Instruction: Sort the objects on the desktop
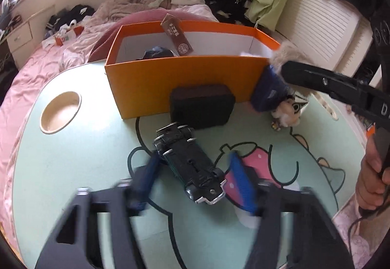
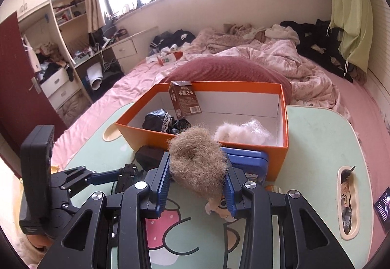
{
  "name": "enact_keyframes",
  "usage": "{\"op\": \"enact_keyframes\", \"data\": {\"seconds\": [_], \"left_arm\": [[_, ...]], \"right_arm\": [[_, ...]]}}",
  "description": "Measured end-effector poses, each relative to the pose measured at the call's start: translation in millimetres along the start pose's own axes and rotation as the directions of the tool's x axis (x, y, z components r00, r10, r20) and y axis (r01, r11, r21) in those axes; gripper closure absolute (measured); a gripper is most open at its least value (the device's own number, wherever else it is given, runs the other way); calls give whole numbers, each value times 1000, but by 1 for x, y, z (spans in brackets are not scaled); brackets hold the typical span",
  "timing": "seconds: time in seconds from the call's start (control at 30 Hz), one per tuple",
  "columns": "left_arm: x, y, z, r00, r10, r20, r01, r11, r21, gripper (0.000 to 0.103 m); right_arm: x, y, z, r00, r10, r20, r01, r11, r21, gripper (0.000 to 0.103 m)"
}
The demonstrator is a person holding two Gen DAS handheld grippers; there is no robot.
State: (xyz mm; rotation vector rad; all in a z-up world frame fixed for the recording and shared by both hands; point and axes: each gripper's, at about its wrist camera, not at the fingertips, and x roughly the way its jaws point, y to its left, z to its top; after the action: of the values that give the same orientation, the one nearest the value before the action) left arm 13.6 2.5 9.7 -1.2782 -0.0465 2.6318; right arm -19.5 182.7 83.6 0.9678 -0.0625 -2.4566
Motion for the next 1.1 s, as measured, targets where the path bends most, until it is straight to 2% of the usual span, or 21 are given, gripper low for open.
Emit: {"op": "enact_keyframes", "data": {"seconds": [0.03,0.2,0.33,0.43,0.6,0.73,0.9,0.97,1.07,1.1], "left_arm": [[-1,-2,-2,1000,25,7,-25,1000,17,74],[-8,-2,-8,999,13,34,-14,999,29,73],[-33,0,-4,995,-39,88,37,999,24,73],[-51,-1,12,988,-61,140,56,998,35,73],[-66,-7,57,975,-78,208,66,996,64,73],[-55,-17,97,969,-46,242,25,996,91,73],[-19,-14,117,971,32,236,-51,996,72,73],[-5,-10,116,977,49,207,-61,997,53,66],[5,0,110,987,34,159,-36,999,12,41],[4,5,107,986,18,163,-18,1000,-5,37]], "right_arm": [[-1,-1,0,1000,0,0,0,1000,2,66],[-3,-1,-2,1000,-8,12,8,1000,4,66],[-9,-4,6,999,-13,34,12,1000,8,66],[-11,-6,17,999,-24,48,24,1000,12,66],[-6,-13,38,998,-30,55,28,999,41,66],[6,-19,48,997,-63,48,60,996,63,66],[29,-36,52,996,-85,-2,85,990,111,64],[39,-42,47,995,-83,-48,89,988,126,64],[39,-40,39,994,-95,-47,99,989,106,54],[36,-38,39,994,-105,-34,108,989,97,43]]}}
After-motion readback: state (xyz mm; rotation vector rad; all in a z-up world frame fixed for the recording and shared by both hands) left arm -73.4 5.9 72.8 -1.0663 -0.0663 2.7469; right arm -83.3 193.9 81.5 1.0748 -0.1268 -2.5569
